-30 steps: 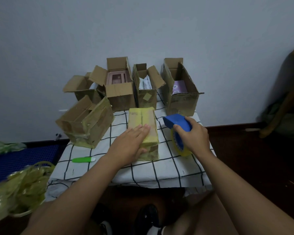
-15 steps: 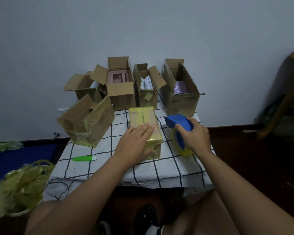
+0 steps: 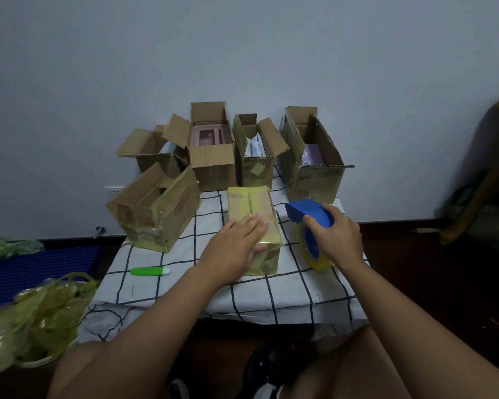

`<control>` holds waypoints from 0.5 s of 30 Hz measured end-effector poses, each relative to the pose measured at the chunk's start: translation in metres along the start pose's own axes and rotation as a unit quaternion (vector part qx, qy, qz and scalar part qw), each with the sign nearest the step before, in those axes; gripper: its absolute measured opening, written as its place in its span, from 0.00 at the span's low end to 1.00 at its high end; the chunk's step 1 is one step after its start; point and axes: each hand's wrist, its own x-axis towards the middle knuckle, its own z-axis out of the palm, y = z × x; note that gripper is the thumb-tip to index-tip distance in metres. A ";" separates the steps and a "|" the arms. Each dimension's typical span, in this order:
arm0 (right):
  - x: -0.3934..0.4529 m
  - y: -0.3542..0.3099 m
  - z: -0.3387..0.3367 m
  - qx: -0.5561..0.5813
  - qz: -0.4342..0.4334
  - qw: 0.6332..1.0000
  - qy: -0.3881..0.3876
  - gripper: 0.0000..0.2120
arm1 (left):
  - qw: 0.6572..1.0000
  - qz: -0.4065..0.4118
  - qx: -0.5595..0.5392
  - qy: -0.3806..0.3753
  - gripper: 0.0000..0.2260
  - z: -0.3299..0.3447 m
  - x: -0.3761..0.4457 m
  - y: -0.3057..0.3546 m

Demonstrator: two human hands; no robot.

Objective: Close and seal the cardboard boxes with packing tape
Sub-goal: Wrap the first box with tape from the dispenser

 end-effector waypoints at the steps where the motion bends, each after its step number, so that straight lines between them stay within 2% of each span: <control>1: 0.000 0.000 0.000 -0.001 -0.001 1.000 0.000 0.29 | 1.000 -0.002 0.000 0.001 0.25 0.000 -0.001 0.001; 7: 0.000 0.001 0.000 0.000 -0.001 1.000 -0.003 0.29 | 0.999 -0.012 -0.034 -0.012 0.26 -0.013 -0.002 -0.006; 10: 0.002 0.000 0.000 -0.002 0.001 1.000 -0.006 0.29 | 0.988 -0.084 -0.133 0.001 0.29 -0.025 0.017 -0.006; 13: 0.004 0.001 0.001 -0.006 0.002 1.000 -0.010 0.29 | 0.979 -0.148 -0.136 0.025 0.20 -0.027 0.046 -0.006; 15: 0.004 0.001 0.001 -0.004 0.002 1.000 -0.008 0.29 | 0.981 -0.158 -0.109 0.003 0.15 -0.022 0.062 -0.009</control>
